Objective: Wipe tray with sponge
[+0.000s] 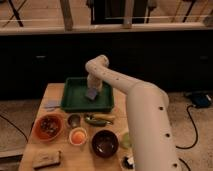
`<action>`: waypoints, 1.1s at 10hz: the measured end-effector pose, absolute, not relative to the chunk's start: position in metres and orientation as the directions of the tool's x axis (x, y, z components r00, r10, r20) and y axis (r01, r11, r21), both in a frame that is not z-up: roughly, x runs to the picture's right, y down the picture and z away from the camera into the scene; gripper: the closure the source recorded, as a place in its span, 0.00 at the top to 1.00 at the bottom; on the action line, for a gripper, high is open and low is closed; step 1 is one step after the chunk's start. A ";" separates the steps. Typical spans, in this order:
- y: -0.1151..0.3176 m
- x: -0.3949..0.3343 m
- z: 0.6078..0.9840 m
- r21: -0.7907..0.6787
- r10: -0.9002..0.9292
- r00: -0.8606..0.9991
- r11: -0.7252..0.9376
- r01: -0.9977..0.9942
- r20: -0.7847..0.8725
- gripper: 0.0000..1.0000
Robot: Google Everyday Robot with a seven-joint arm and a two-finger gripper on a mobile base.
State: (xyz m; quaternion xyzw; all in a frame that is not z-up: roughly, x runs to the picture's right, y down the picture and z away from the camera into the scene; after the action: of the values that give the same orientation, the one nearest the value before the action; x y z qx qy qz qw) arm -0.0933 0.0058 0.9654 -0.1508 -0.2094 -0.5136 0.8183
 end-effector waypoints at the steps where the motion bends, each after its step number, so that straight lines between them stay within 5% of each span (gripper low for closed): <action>1: 0.014 -0.097 0.961 -0.023 -0.779 0.367 0.413 0.910 0.508 0.00; 6: 0.036 -0.056 0.964 -0.074 -0.751 0.408 0.436 0.897 0.520 0.00; 11: -0.002 -0.033 0.988 -0.117 -0.727 0.489 0.500 0.858 0.481 0.00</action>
State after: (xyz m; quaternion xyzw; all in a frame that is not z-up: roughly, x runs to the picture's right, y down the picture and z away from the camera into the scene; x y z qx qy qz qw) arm -0.0333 -0.0016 0.9881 -0.1737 -0.1884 -0.4688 0.8453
